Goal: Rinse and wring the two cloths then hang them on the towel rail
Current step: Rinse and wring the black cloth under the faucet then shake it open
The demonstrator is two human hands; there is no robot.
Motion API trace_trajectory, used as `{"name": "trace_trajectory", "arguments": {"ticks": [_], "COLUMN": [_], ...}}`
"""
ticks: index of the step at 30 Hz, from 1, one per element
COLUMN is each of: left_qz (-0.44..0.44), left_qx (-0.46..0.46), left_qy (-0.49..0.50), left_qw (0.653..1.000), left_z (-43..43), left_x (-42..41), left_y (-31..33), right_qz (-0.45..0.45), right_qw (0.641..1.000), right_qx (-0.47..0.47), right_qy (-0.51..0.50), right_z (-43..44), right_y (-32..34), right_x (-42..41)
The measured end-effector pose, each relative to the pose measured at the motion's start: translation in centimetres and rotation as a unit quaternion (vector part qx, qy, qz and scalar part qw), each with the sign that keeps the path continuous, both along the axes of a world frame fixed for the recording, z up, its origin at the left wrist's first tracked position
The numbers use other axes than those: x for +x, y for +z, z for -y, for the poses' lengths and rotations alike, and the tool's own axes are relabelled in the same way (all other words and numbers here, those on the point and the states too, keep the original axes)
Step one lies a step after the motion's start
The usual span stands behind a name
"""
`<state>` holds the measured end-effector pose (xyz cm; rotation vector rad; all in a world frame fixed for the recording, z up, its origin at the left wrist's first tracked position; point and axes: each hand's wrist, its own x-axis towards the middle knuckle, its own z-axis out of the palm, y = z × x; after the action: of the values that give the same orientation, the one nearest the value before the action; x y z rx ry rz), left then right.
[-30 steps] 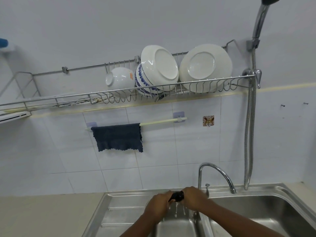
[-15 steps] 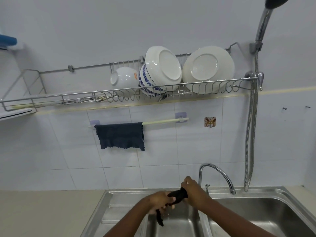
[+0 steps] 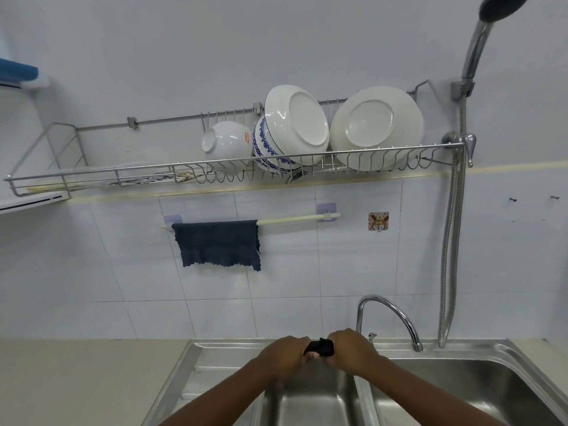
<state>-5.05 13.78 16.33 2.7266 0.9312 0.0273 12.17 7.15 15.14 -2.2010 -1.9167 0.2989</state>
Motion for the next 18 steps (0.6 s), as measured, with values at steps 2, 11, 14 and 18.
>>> {"name": "trace_trajectory", "arguments": {"ticks": [2,11,14,18], "left_qz": [-0.022,-0.017,0.001,0.004], "left_qx": [0.084,0.202,0.199,0.174], "left_qy": [-0.004,-0.031,-0.043,-0.057], "left_qw": [0.996,0.979,0.979,0.983], "left_z": [-0.2,-0.4,-0.4,-0.3], "left_x": [-0.1,-1.0,-1.2,-1.1], "left_y": [-0.4,-1.8,-2.5,-2.5], "right_qz": [-0.018,-0.151,-0.178,-0.231], "right_qw": [1.000,0.982,0.976,0.959], "right_qx": [-0.014,-0.104,-0.119,-0.141], "right_qy": [-0.007,-0.050,-0.051,-0.080], "right_z": [-0.1,0.2,0.6,1.2], "right_y": [0.3,0.7,0.3,-0.1], "right_x": [-0.3,-1.5,-1.9,-1.7]}}
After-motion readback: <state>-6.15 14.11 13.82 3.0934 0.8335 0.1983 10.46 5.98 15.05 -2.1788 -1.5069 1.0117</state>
